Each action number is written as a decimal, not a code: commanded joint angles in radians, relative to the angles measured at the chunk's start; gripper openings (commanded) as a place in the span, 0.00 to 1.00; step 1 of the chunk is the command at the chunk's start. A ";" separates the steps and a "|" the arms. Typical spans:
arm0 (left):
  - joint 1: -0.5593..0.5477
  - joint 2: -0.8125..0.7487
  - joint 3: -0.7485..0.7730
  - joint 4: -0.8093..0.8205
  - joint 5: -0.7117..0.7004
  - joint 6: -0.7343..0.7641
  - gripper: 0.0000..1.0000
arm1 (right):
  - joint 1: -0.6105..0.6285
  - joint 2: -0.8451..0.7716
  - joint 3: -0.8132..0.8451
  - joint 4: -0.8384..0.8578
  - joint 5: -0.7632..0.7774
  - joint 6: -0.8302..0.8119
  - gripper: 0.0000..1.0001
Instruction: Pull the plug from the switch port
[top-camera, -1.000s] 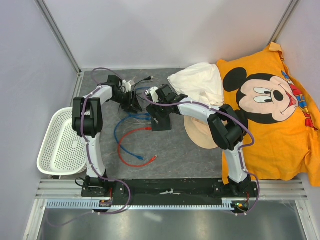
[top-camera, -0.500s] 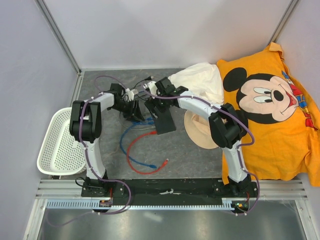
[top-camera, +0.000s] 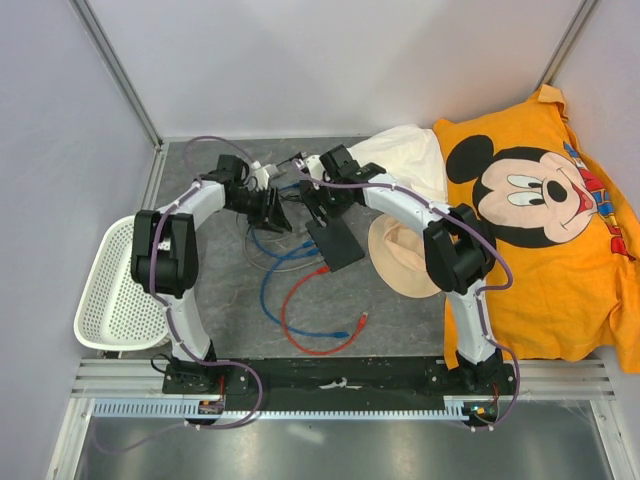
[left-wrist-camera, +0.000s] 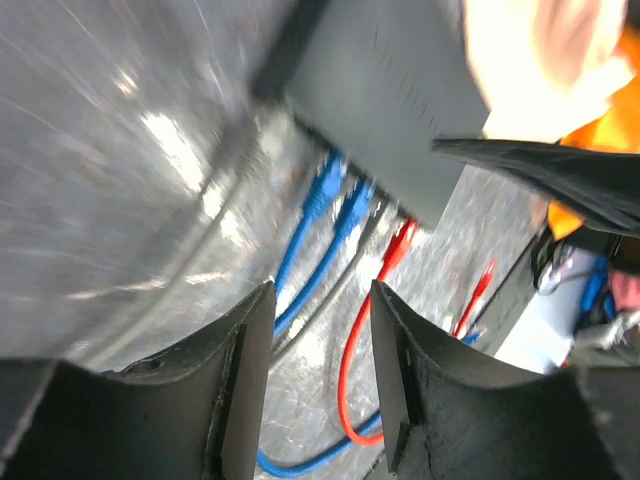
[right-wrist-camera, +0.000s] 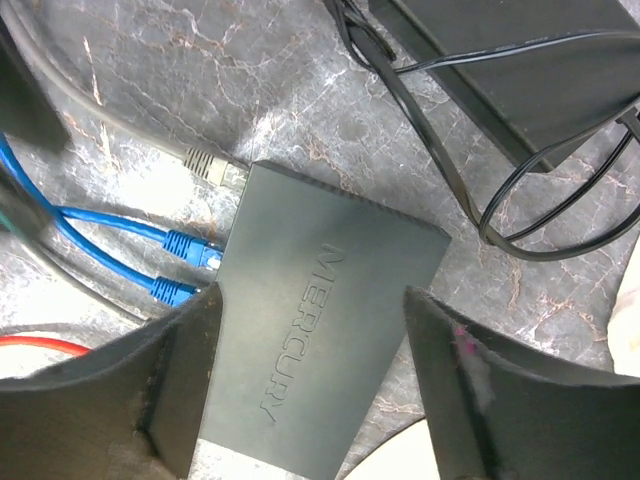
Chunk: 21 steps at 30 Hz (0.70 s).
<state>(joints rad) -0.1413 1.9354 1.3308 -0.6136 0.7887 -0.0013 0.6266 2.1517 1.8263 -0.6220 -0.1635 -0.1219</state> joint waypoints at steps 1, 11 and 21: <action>0.035 -0.030 0.110 0.014 0.066 0.020 0.50 | 0.005 -0.021 -0.010 -0.012 0.021 -0.013 0.67; 0.035 0.169 0.222 0.015 0.075 -0.029 0.50 | 0.015 -0.041 -0.079 -0.068 0.021 -0.076 0.01; 0.035 0.263 0.254 0.014 0.142 -0.016 0.50 | 0.019 -0.009 -0.140 -0.074 0.010 -0.093 0.00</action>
<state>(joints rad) -0.1043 2.1796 1.5414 -0.6025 0.8562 -0.0120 0.6357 2.1460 1.7088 -0.6640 -0.1524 -0.2012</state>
